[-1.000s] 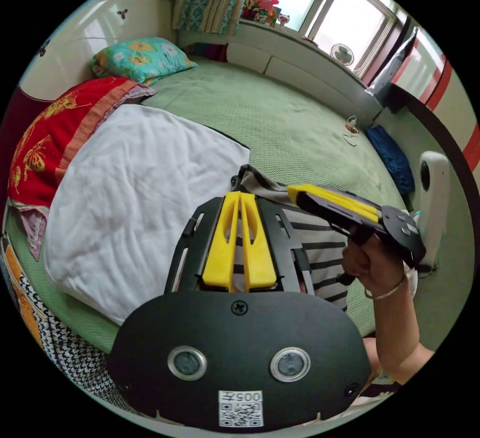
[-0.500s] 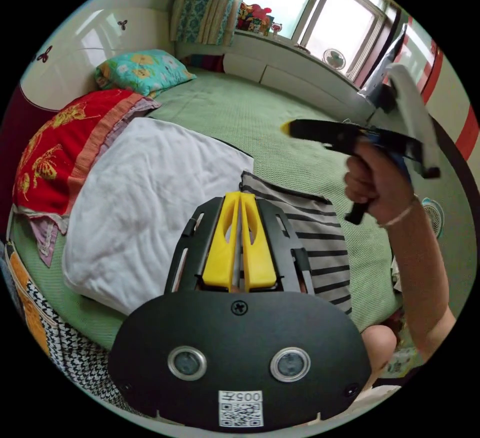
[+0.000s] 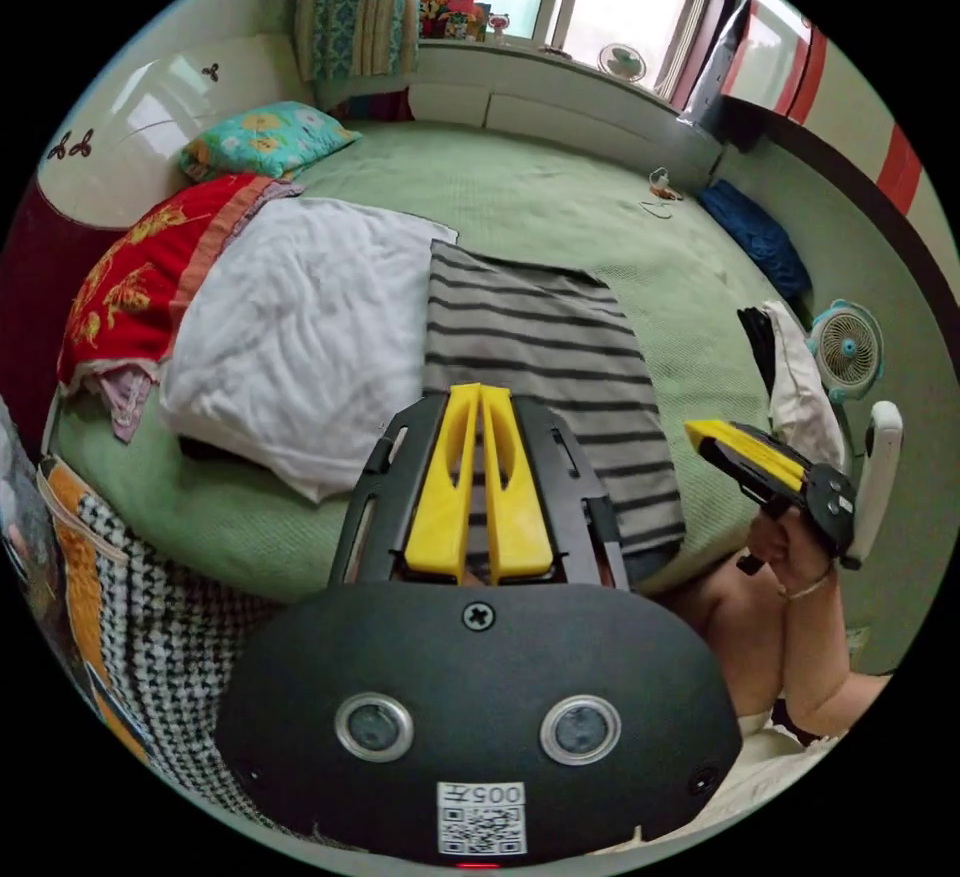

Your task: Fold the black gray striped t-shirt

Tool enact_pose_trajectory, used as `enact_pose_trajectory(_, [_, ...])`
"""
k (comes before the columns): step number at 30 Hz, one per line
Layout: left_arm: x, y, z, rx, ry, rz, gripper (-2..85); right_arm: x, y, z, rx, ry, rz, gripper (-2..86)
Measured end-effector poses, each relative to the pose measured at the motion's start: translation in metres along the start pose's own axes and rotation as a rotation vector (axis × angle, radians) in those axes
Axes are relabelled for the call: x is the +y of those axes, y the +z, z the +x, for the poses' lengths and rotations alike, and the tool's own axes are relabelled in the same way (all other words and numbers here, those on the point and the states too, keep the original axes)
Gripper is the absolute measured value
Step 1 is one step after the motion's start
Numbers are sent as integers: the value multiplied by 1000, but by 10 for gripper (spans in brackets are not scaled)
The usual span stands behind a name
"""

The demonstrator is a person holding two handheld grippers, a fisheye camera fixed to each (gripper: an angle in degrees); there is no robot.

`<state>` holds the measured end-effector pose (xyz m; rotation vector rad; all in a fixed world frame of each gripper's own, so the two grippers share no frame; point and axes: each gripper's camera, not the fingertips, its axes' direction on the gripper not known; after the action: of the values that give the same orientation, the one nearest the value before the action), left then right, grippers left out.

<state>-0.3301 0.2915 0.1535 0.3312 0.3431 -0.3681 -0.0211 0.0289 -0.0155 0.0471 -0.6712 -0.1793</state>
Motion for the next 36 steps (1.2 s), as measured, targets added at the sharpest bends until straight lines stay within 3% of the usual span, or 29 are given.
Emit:
enact_pose_trajectory(3, [45, -3, 1, -95, -4, 43, 60, 2, -8, -3, -34, -65, 69, 97])
enact_pose_trajectory(5, [63, -2, -4, -85, -36, 78, 96, 3, 10, -9, 56, -91, -61, 112])
enact_pose_trajectory(8, [75, -4, -12, -10, -75, 113, 131, 14, 22, -10, 20, -94, -111, 115])
enact_pose_trajectory(12, [88, 19, -18, -48, -100, -25, 155, 14, 37, 0, -81, -33, -203, 113])
enact_pose_trajectory(14, [91, 29, -15, -70, -74, -84, 151, 15, 51, 5, -118, 9, -294, 103])
enact_pose_trajectory(23, [110, 30, -21, 55, -122, -152, 58, 18, 51, -16, -48, -217, -254, -8])
enact_pose_trajectory(31, [143, 17, 0, -3, -90, -177, 58, 33, 25, 7, -143, -298, -343, -9])
enact_pose_trajectory(36, [155, -7, -24, 49, -176, -107, 66, 32, 9, 21, -159, -337, -289, 47])
